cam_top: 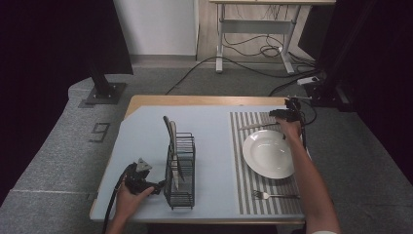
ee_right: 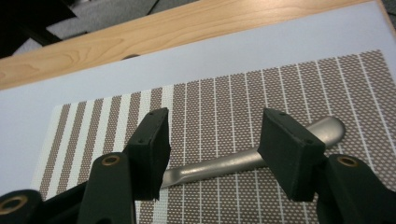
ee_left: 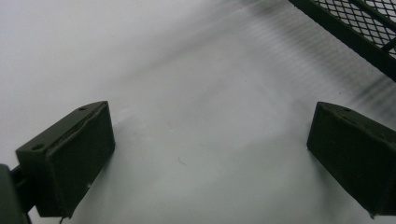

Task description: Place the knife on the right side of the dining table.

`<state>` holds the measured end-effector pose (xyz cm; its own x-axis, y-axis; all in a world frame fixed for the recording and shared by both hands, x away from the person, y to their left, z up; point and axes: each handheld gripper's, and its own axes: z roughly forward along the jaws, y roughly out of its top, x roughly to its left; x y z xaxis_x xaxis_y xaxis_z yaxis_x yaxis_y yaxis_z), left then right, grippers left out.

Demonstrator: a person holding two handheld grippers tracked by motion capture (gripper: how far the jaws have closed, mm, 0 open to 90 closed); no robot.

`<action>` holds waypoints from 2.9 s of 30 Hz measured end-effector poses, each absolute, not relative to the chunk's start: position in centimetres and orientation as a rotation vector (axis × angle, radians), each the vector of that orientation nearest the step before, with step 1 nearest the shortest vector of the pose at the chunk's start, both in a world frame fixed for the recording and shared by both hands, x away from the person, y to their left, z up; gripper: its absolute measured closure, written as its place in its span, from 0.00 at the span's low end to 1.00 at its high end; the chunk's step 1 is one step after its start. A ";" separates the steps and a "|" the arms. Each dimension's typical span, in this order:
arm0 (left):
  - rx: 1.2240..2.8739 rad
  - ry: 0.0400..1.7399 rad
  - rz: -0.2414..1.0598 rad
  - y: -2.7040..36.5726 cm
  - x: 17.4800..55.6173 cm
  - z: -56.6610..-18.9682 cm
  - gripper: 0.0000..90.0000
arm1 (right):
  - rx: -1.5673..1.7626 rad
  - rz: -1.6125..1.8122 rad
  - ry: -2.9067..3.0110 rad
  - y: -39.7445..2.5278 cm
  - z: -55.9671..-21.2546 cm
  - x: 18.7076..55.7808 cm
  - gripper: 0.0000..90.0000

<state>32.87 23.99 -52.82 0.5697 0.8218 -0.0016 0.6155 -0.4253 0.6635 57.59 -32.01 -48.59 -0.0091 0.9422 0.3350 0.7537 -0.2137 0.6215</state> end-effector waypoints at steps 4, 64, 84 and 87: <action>2.182 1.144 0.432 24.0 32.9 -52.8 0.00 | 1.990 1.019 1.829 -31.5 -48.7 58.2 0.47; 2.182 1.143 0.431 24.0 32.9 -52.8 0.00 | 1.949 1.051 1.895 -30.5 -48.3 56.2 0.46; 2.182 1.143 0.431 24.0 32.9 -52.8 0.00 | 1.754 1.264 1.950 -26.8 -46.3 49.2 0.45; 2.182 1.143 0.430 24.0 32.9 -52.8 0.00 | 1.712 1.297 1.970 -26.1 -46.3 48.0 0.45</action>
<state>32.87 24.00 -52.82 0.5702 0.8215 -0.0026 0.6158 -0.4254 0.6632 48.00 -26.12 -46.34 -0.2928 0.8842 0.3639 0.6837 -0.0724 0.7261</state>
